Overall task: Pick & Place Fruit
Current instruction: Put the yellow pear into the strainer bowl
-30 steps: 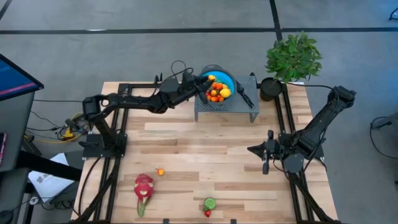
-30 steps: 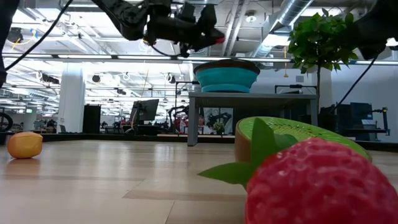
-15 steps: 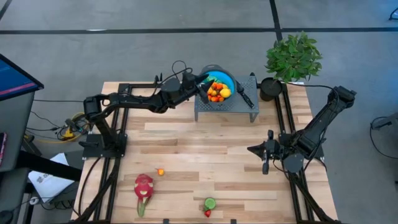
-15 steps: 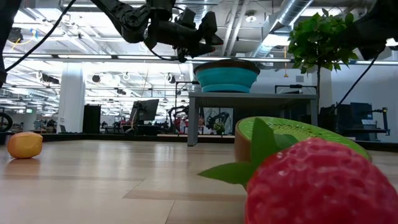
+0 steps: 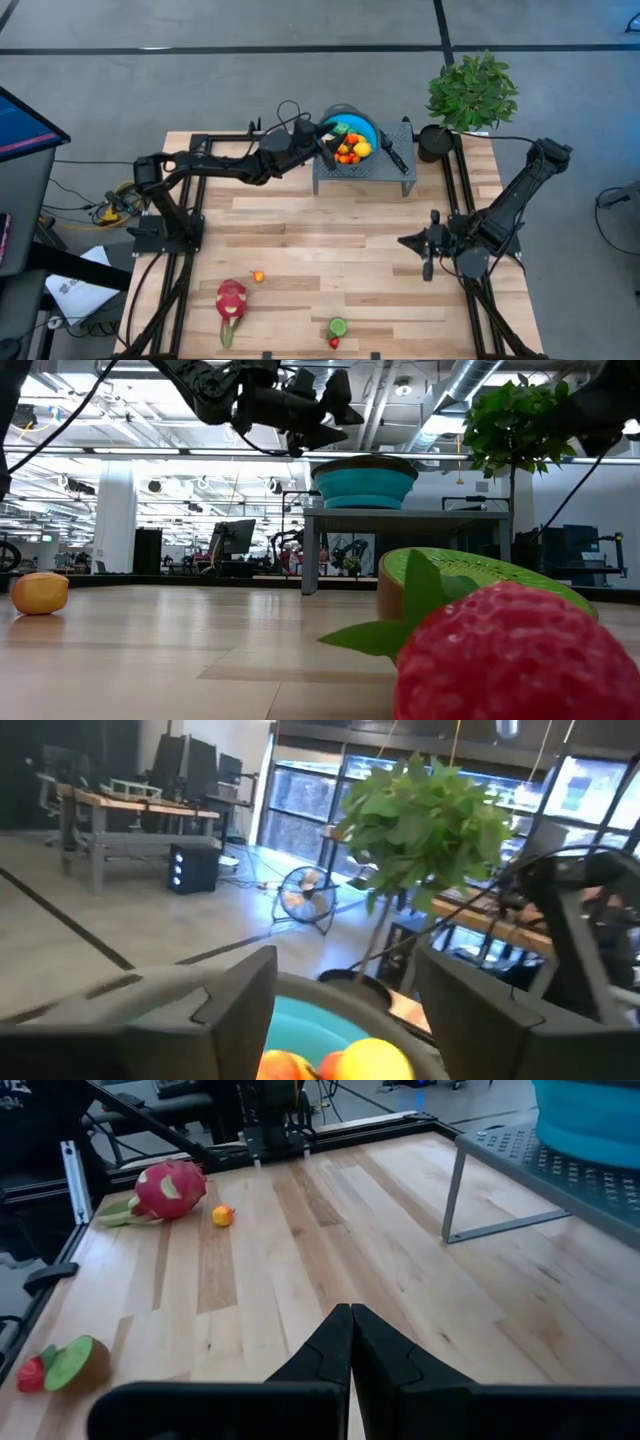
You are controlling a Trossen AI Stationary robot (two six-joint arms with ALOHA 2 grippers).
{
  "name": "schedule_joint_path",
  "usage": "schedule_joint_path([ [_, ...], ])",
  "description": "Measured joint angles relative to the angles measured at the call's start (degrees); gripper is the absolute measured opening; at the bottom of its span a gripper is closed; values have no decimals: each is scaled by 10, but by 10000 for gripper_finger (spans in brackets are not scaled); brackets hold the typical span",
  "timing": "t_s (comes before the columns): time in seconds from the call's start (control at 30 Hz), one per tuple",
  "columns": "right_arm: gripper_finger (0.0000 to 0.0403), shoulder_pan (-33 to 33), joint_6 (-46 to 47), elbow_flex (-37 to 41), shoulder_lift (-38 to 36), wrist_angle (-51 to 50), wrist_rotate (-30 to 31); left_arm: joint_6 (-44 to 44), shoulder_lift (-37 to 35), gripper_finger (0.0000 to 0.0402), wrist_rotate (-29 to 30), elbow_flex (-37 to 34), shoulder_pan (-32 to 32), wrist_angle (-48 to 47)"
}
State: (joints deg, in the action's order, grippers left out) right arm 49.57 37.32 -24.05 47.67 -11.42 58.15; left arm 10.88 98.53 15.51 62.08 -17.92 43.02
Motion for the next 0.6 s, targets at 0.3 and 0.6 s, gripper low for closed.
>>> schedule_joint_path([
  [0.3,0,11,2,0,0,-1,-2,41,-19,189,-30,0,47,-13],
  [0.6,0,0,0,0,0,-2,-2,-16,-65,127,-49,-26,114,-13],
])
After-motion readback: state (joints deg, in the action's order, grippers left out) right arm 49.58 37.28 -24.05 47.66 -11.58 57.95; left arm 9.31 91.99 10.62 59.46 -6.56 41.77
